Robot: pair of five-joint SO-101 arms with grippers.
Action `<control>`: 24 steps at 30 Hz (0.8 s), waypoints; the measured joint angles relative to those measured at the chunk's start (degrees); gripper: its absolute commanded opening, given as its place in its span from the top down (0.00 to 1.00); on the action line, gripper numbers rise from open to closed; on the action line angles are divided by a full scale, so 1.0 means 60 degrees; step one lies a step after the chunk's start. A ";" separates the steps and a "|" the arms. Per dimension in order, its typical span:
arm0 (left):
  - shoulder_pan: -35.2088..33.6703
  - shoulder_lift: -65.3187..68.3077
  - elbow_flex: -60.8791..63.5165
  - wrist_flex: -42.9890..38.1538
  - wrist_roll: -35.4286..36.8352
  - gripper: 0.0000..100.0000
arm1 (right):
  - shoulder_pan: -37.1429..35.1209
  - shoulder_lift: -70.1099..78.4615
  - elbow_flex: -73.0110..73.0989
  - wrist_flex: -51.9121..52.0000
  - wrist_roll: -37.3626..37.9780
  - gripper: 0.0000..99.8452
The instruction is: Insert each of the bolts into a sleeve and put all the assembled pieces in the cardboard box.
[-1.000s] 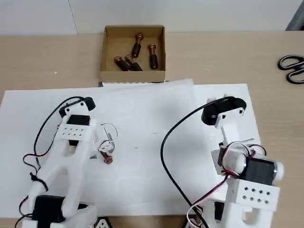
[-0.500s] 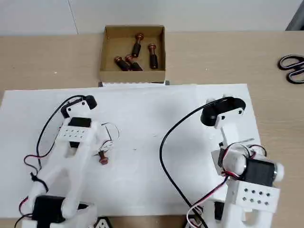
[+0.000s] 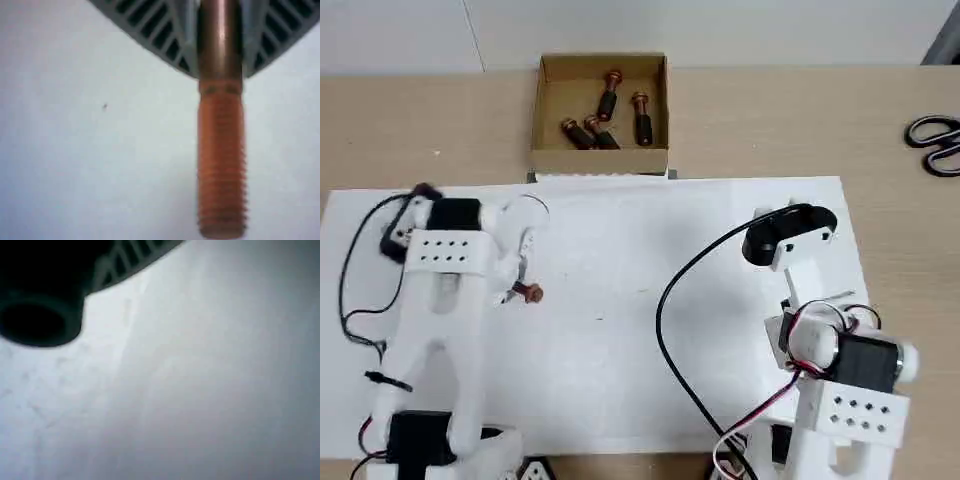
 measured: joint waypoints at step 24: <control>-0.0864 0.0015 -0.0059 -0.0454 0.0454 0.70 | 0.0000 0.0000 0.0293 -0.0249 0.0015 1.00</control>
